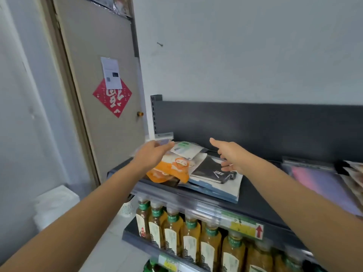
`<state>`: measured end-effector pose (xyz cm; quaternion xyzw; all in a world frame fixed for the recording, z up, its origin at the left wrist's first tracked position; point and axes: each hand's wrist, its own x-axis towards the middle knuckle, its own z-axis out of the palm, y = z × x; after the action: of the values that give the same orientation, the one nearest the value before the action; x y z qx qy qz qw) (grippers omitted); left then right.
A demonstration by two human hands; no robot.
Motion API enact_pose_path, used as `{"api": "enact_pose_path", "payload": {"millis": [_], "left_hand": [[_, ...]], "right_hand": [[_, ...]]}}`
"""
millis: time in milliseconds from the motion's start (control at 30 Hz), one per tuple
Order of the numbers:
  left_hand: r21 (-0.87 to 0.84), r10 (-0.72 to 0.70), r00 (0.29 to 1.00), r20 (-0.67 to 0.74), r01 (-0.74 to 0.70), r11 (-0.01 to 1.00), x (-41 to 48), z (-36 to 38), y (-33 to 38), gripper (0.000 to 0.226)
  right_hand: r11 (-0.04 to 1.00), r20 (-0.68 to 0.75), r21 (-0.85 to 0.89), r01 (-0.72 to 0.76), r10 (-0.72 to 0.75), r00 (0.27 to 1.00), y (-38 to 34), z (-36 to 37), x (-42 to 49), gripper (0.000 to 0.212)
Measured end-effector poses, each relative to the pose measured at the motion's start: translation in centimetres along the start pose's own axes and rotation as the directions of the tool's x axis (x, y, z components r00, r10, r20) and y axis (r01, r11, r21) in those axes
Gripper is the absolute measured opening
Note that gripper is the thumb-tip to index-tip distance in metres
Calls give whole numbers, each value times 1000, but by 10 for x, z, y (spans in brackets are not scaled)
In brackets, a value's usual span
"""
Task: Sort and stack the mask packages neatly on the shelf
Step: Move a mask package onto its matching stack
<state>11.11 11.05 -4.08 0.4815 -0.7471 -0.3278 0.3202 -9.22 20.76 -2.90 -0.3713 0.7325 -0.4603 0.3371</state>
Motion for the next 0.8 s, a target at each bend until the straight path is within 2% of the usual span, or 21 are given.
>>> {"api": "enact_pose_path", "payload": {"millis": [100, 233, 400, 467, 533, 600, 700, 800], "left_hand": [[20, -12, 1000, 20, 11, 1000, 12, -21, -18, 45], [3, 2, 999, 39, -3, 1000, 42, -33, -32, 43], [-48, 15, 993, 119, -9, 999, 89, -21, -24, 43], [-45, -18, 979, 204, 28, 999, 112, -12, -18, 48], [18, -82, 952, 295, 80, 997, 134, -4, -13, 65], [66, -128, 934, 335, 112, 991, 154, 3, -10, 70], [11, -160, 908, 387, 169, 986, 176, 14, -8, 49], [-85, -133, 893, 430, 187, 979, 188, 19, -9, 31]], "right_hand": [[998, -14, 44, -52, 52, 999, -5, 24, 18, 63], [984, -51, 122, -127, 134, 990, -13, 43, 53, 57], [971, -47, 169, -166, 177, 983, -31, 55, 100, 61], [958, -24, 203, -203, 212, 977, -37, 59, 116, 62], [936, 0, 237, -261, 269, 963, -39, 63, 133, 66], [915, 3, 273, -297, 308, 951, -39, 66, 147, 71], [910, -38, 289, -296, 320, 947, -37, 67, 167, 67], [904, -44, 296, -309, 337, 941, -34, 66, 179, 66]]}}
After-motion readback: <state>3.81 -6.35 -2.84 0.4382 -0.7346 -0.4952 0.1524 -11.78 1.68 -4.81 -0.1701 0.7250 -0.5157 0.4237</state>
